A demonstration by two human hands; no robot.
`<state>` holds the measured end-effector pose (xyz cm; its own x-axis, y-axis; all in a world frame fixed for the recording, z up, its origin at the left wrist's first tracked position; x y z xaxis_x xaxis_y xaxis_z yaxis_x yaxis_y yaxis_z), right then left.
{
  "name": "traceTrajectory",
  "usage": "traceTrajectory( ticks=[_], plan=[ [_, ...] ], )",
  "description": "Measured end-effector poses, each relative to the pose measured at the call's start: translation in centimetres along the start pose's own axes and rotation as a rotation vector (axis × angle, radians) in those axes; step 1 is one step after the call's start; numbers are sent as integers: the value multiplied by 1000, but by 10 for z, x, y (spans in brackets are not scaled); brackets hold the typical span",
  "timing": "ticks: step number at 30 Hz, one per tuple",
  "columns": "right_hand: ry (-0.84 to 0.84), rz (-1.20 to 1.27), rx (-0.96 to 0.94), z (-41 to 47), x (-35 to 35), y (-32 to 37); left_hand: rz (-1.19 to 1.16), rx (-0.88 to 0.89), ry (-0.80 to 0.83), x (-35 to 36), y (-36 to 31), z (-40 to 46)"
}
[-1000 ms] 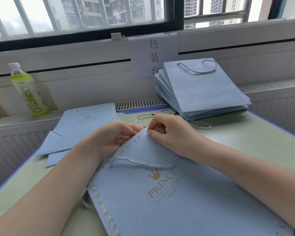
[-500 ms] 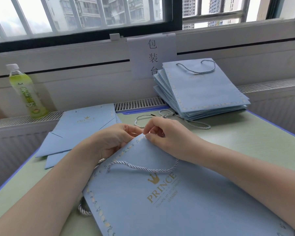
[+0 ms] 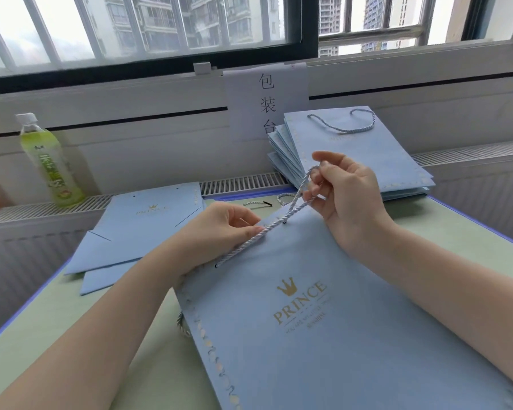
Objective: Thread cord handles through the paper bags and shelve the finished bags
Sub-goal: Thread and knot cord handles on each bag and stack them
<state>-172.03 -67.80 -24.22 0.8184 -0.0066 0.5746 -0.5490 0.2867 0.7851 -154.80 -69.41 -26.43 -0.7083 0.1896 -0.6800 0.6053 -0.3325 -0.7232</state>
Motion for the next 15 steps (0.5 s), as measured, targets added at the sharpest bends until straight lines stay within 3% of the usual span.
traceTrajectory(
  ticks=[4,6,8,11,13,15],
  plan=[
    [64,-134,-107,-2,4,3,163,131,-189,-10,-7,1],
    [95,-461,-262,-2,7,11,183,164,-370,-23,-7,-1],
    [126,-940,-354,0,9,10,267,177,-569,-38,-11,-10],
    [213,-1378,-205,6,3,-3,396,173,-826,-53,-19,-27],
    [282,-1353,1,6,-2,-8,428,146,-881,-58,-15,-28],
    [278,-1144,123,7,-5,-8,455,114,-859,-59,-5,-22]
  ],
)
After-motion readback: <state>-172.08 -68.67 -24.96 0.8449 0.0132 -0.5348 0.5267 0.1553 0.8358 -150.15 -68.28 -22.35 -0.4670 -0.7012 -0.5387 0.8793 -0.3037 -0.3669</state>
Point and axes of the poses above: each hand's wrist, its own z-axis towards the middle knuckle, its own x-axis out of the palm, y = z × x, the point moved 6 cm from there along z, towards the middle knuckle, and after that the axes turned 3 degrees about z, right-handed, at the moved point
